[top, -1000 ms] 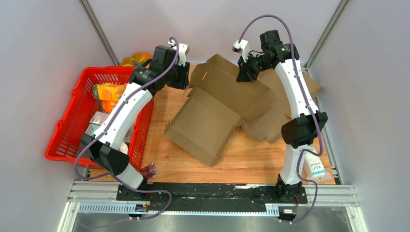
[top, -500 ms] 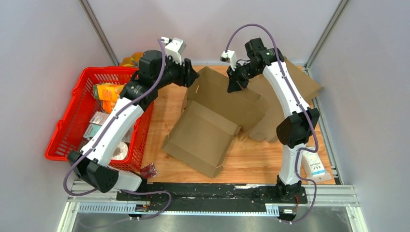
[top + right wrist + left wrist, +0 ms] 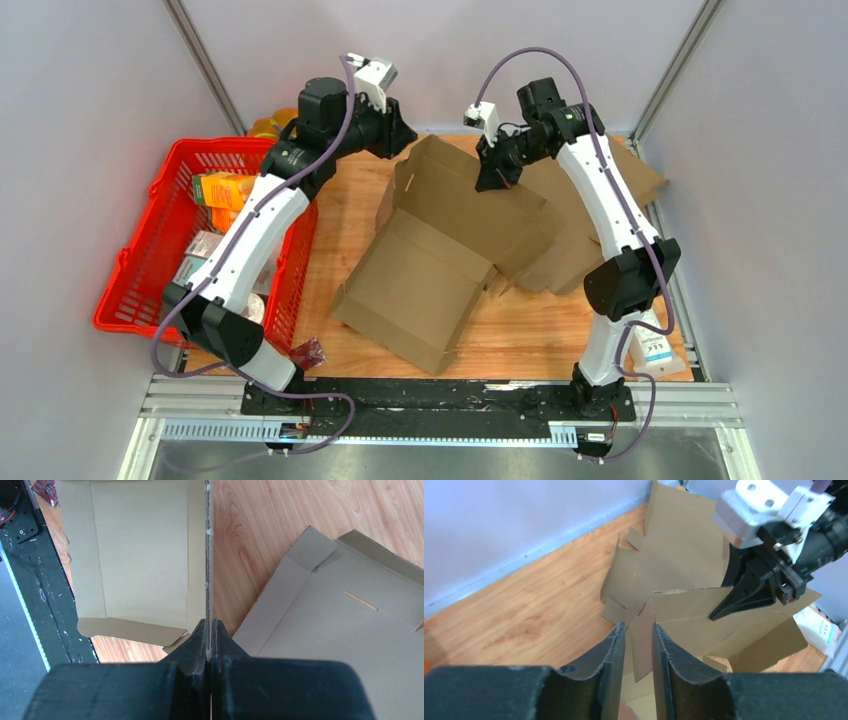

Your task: Fold the paper box

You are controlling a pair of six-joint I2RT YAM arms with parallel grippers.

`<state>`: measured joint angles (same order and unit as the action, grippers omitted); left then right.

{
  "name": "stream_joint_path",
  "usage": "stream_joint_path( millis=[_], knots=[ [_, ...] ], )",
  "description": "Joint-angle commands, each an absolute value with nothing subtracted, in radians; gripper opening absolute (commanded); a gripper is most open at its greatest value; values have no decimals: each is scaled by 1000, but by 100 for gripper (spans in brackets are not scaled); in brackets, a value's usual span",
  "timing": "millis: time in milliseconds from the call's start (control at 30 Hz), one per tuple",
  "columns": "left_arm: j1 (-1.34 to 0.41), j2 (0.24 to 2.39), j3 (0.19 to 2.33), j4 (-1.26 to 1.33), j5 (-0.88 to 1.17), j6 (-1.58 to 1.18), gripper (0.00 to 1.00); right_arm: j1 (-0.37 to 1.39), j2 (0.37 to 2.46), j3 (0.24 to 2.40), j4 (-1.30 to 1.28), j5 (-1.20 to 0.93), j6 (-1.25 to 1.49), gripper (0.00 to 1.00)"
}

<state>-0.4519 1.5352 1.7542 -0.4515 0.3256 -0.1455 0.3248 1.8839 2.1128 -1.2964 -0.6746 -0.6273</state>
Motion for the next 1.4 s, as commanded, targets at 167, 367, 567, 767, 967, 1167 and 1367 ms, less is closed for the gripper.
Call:
stream_joint_path(
  millis=[167, 367, 567, 767, 967, 1167, 1367],
  knots=[
    [-453, 1569, 1732, -419, 503, -104, 29, 347, 1821, 2123, -1243, -726, -611, 0],
    [-466, 1563, 1671, -375, 517, -43, 45, 357, 1812, 2131, -1258, -773, -629, 0],
    [-468, 1592, 1640, -246, 520, -57, 58, 371, 1804, 2123, -1258, -813, -637, 0],
    [-468, 1598, 1612, -172, 526, -78, 67, 374, 1799, 2123, -1261, -837, -641, 0],
    [-468, 1576, 1577, -152, 575, -83, 40, 374, 1796, 2112, -1252, -850, -638, 0],
    [-468, 1557, 1568, -175, 563, -75, 35, 373, 1790, 2086, -1239, -816, -621, 0],
    [-465, 1362, 1528, -383, 238, -251, 61, 373, 1787, 2054, -1212, -641, -481, 0]
  ],
)
